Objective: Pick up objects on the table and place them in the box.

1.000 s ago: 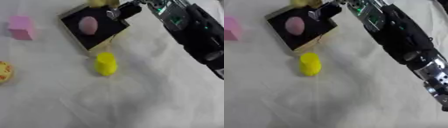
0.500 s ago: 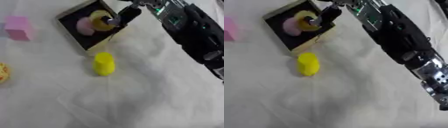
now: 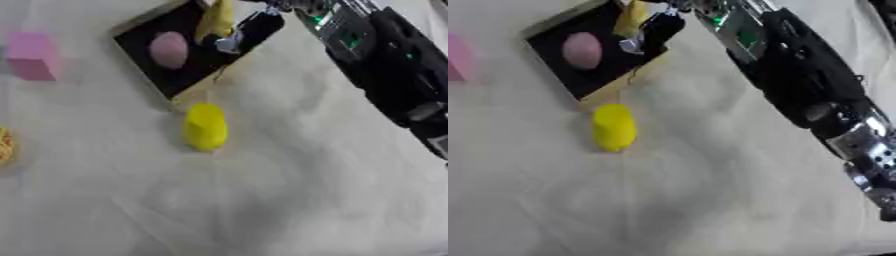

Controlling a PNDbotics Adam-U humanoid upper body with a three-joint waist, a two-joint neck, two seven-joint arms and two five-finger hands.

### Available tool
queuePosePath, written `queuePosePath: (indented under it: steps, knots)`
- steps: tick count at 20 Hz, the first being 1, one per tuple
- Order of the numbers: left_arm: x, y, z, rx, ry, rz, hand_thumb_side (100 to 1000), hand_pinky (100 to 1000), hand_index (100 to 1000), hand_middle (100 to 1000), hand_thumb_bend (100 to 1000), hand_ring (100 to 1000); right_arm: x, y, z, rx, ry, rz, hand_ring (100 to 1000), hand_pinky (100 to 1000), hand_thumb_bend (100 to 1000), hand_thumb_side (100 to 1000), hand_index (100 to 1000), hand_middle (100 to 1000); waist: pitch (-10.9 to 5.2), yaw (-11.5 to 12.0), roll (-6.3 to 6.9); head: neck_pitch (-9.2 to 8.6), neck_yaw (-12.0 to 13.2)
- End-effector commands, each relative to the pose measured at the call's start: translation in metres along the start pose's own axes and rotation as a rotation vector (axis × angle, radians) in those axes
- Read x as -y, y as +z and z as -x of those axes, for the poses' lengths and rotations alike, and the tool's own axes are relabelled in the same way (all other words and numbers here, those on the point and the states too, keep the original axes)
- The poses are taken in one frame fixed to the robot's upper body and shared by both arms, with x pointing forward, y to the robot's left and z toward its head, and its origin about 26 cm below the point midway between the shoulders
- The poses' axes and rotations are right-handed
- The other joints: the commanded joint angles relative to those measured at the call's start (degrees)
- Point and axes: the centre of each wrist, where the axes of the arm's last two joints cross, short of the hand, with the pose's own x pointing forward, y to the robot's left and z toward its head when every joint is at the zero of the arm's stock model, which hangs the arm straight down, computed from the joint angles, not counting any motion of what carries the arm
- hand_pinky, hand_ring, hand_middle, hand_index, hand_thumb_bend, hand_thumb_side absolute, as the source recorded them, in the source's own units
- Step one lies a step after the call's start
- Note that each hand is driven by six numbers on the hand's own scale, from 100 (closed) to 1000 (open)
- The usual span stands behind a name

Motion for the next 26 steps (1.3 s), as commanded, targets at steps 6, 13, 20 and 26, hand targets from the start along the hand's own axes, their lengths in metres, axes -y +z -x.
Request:
queuePosePath:
  steps: [6, 13, 20, 26]
  knots:
    - [-0.004, -0.001, -0.005, 0.001, -0.021, 0.010, 592, 696, 792, 593, 100, 705, 0.022, 0.048, -0.038, 0.083, 0.037, 0.022, 904, 910, 100, 372, 904, 757, -2.92, -1.23, 0.61, 1.52, 1.27]
    - [-0.005, 0.000, -0.005, 0.001, -0.025, 0.004, 590, 696, 792, 593, 100, 705, 0.028, 0.079, -0.079, 0.283, 0.072, 0.033, 905, 907, 100, 372, 912, 763, -3.19, -1.72, 1.24, 1.82, 2.09]
    - [-0.004, 0.002, -0.004, -0.007, -0.020, 0.000, 592, 696, 791, 593, 100, 705, 0.010, 0.077, -0.082, 0.354, 0.080, -0.036, 914, 914, 100, 367, 919, 776, -3.32, -2.14, 1.74, 1.87, 2.05]
    - [-0.003, 0.003, -0.004, -0.011, -0.014, 0.000, 591, 695, 791, 593, 100, 705, -0.008, 0.072, -0.088, 0.345, 0.099, -0.129, 924, 920, 100, 396, 929, 791, -3.37, -2.23, 2.12, 1.26, 1.00]
